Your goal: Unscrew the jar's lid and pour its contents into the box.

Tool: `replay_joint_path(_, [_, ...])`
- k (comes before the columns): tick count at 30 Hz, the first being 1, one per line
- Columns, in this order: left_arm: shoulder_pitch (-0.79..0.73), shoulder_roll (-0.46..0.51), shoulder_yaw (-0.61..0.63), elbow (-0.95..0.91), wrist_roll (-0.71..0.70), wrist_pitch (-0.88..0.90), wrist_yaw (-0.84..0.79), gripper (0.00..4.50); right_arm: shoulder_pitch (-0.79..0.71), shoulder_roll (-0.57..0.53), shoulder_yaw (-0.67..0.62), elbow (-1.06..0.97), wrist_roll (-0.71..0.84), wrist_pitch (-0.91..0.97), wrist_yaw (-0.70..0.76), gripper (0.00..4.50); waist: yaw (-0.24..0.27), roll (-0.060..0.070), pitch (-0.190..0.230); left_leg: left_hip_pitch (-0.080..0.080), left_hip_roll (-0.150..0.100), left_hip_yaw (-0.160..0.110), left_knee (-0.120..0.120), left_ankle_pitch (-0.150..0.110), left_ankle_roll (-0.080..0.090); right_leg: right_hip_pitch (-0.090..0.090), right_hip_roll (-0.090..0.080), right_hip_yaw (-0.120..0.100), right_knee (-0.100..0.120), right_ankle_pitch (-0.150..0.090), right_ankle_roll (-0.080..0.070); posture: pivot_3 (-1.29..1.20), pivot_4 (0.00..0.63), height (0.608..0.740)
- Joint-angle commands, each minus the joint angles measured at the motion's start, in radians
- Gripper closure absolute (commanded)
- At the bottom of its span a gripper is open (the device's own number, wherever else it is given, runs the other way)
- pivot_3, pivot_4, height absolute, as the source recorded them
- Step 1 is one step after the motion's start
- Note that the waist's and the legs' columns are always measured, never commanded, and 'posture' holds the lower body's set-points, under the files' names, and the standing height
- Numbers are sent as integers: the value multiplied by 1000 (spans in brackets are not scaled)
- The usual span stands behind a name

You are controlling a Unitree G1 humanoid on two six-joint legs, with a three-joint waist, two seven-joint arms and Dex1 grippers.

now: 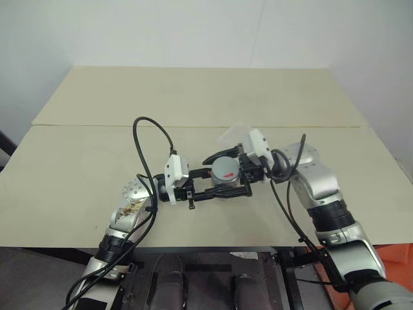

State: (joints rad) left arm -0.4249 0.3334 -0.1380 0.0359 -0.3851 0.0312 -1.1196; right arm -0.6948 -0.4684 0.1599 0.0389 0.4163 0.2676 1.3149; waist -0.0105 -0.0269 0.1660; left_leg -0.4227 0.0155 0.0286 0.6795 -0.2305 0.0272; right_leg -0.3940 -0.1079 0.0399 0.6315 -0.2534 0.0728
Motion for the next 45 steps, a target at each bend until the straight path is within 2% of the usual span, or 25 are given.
replay_joint_path(1, [5,2,17,-20,-5,-19,14,2613,25,-21,-66,-100,34,34,-70,49,-1,0,0,0,0,0,0,0,0,0,0,0,0,0,0,0,150,740])
replay_joint_path(8, [14,4,30,4,5,-37,43,2613,104,-60,-99,-214,47,68,-140,49,-1,0,0,0,0,0,0,0,0,0,0,0,0,0,0,0,150,740])
replay_joint_path(13, [3,-25,56,48,48,-79,147,2613,145,-68,-113,-293,59,95,-214,49,-1,0,0,0,0,0,0,0,0,0,0,0,0,0,0,0,150,740])
replay_joint_path(16, [8,-40,60,55,63,-95,185,2613,174,-37,-106,-353,27,105,-323,49,0,0,0,0,0,0,0,0,0,0,0,0,0,0,0,0,150,740])
replay_joint_path(19, [14,-58,55,55,78,-101,227,2613,178,27,-89,-401,-20,162,-492,49,-3,0,0,0,0,0,0,0,0,0,0,0,0,0,0,0,150,740])
replay_joint_path(31, [6,-119,49,72,128,-115,346,2613,200,167,-60,-472,-94,255,-794,49,-1,0,0,0,0,0,0,0,0,0,0,0,0,0,0,0,150,740])
replay_joint_path(45, [3,-116,46,73,127,-109,347,2613,237,174,4,-483,-148,229,-816,49,-2,0,0,0,0,0,0,0,0,0,0,0,0,0,0,0,150,740])
